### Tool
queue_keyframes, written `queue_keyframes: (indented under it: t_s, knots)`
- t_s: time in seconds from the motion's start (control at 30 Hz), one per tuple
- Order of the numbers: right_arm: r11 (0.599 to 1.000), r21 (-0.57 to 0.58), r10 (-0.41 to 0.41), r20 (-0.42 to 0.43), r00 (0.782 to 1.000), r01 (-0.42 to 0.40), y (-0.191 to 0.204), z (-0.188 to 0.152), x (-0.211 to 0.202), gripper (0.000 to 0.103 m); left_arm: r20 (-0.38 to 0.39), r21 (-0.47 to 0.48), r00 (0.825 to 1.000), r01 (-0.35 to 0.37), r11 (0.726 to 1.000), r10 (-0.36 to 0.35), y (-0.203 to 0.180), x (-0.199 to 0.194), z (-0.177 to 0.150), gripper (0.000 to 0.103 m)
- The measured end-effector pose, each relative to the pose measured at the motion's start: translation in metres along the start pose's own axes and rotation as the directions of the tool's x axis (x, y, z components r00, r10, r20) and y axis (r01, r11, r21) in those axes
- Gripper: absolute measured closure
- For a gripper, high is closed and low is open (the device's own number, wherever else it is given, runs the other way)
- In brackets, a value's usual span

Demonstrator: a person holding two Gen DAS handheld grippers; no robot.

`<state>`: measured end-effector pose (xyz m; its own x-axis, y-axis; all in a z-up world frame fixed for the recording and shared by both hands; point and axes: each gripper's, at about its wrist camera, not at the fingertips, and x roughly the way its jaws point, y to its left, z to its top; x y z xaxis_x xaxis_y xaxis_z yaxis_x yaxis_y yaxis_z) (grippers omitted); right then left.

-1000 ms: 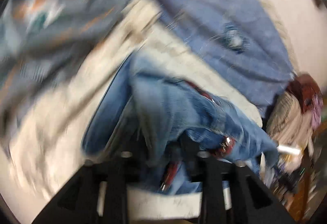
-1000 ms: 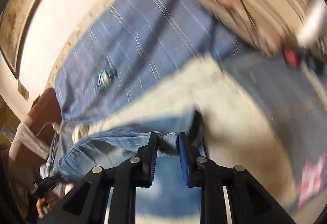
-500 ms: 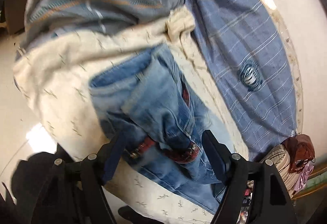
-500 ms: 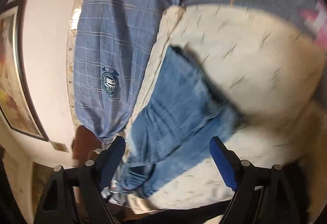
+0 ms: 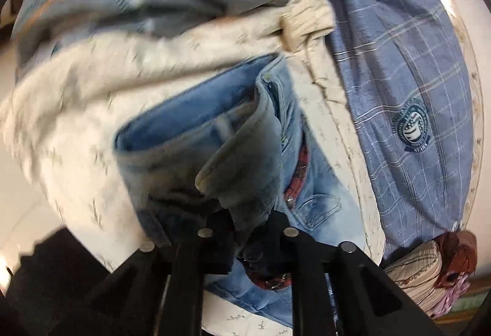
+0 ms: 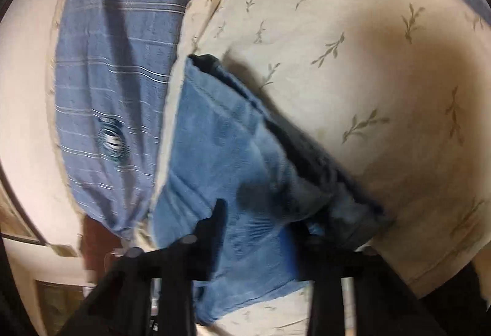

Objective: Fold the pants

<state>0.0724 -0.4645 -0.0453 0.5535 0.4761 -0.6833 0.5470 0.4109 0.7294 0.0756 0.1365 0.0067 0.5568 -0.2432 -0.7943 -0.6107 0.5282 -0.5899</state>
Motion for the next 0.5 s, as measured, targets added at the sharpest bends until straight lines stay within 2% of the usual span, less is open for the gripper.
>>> queue_keyframes:
  t_s: [0.1, 0.17, 0.27, 0.33, 0.37, 0.4, 0.43, 0.47, 0.5]
  knots:
    - [0.998, -0.069, -0.008, 0.020, 1.000, 0.009, 0.017, 0.006, -0.005, 0.089, 0.066, 0.108, 0.998, 0.018, 0.994, -0.025, -0.028, -0.020, 0.014, 0.093]
    - [0.990, -0.140, 0.013, 0.061, 0.998, -0.004, 0.048, 0.013, -0.016, 0.091, 0.130, 0.202, 0.987, 0.063, 0.977, -0.091, -0.054, -0.044, 0.023, 0.093]
    - [0.974, -0.227, 0.054, 0.126, 0.991, -0.024, 0.082, 0.013, -0.038, 0.091, 0.223, 0.356, 0.962, 0.069, 0.932, -0.156, -0.070, -0.073, 0.016, 0.093]
    - [0.959, -0.283, 0.058, 0.158, 0.986, -0.011, 0.087, 0.002, -0.053, 0.091, 0.242, 0.423, 0.958, 0.035, 0.906, -0.150, -0.054, -0.071, 0.002, 0.093]
    - [0.958, -0.286, 0.046, 0.162, 0.986, 0.002, 0.082, -0.004, -0.054, 0.091, 0.223, 0.445, 0.967, 0.014, 0.895, -0.126, -0.039, -0.060, -0.004, 0.092]
    - [0.959, -0.282, 0.025, 0.158, 0.987, 0.021, 0.071, -0.008, -0.052, 0.091, 0.183, 0.444, 0.982, -0.040, 0.895, -0.047, -0.016, -0.039, -0.011, 0.090]
    - [0.961, -0.268, -0.032, 0.124, 0.992, 0.064, 0.048, -0.015, -0.043, 0.091, 0.118, 0.414, 0.992, -0.094, 0.906, 0.049, 0.011, -0.015, -0.014, 0.087]
    - [0.964, -0.247, -0.071, 0.101, 0.992, 0.095, 0.029, -0.019, -0.037, 0.091, 0.047, 0.388, 0.993, -0.122, 0.914, 0.112, 0.030, 0.006, -0.016, 0.085]
    - [0.969, -0.210, -0.118, 0.069, 0.991, 0.130, 0.009, -0.023, -0.028, 0.091, -0.029, 0.341, 0.990, -0.123, 0.932, 0.141, 0.052, 0.025, -0.016, 0.082]
